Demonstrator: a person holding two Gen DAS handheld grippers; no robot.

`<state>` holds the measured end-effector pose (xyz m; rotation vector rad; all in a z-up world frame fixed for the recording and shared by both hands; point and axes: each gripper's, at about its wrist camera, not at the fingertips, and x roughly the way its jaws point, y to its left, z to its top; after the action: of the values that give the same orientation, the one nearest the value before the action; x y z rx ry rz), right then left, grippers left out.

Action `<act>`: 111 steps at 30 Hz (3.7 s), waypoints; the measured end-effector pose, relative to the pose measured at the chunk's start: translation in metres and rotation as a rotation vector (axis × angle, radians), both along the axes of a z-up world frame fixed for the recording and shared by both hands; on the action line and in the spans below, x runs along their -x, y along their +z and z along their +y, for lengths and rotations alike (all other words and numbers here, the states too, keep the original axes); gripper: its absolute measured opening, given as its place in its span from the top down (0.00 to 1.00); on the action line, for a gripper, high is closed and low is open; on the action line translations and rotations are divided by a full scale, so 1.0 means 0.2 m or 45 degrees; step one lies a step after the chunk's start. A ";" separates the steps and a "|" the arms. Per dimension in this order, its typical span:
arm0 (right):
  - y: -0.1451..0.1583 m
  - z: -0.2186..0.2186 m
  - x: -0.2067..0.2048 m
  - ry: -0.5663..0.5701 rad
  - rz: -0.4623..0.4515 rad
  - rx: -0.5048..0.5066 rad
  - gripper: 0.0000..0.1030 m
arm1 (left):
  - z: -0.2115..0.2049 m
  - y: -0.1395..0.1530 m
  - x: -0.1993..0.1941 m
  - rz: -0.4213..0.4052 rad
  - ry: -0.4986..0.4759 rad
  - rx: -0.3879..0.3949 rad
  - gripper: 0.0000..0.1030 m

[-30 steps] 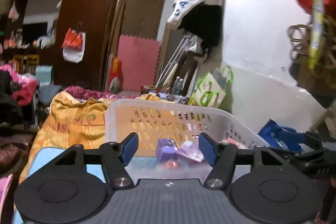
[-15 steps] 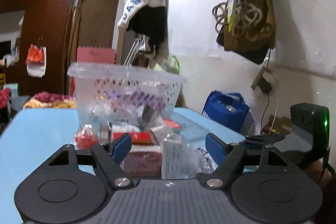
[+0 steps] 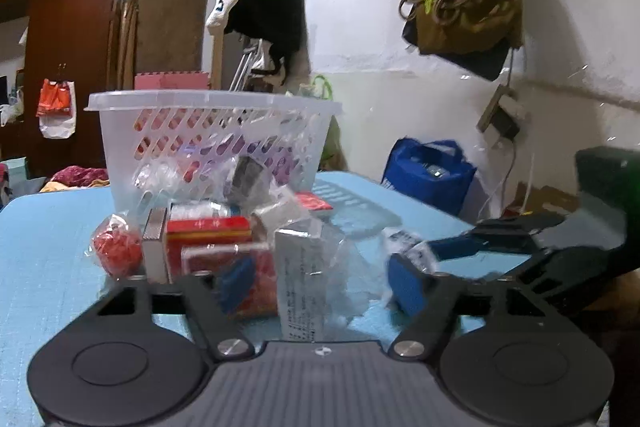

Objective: Organize objects
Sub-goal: 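Drop clear bag into basket with left tool while right tool drops blue-and-white box, then grasp dark red box with left tool while right tool grasps silver foil packet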

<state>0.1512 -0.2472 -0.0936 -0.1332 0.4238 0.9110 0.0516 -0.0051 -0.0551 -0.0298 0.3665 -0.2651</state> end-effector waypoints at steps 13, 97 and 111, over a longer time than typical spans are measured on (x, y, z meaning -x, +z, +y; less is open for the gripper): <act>0.11 -0.06 -0.07 -0.063 -0.044 -0.076 0.26 | 0.15 0.15 0.07 -0.100 0.032 0.152 0.56; -0.02 -0.08 0.06 -0.086 -0.056 -0.094 0.68 | -0.02 0.01 -0.03 0.078 0.246 -0.068 0.20; 0.02 -0.11 0.02 -0.072 -0.074 -0.167 0.68 | 0.03 0.05 0.11 -0.060 0.379 -0.093 0.42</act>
<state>0.1477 -0.2701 -0.0894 -0.0274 0.3112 0.8744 0.0305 0.0008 -0.0448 -0.0063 0.3200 0.0417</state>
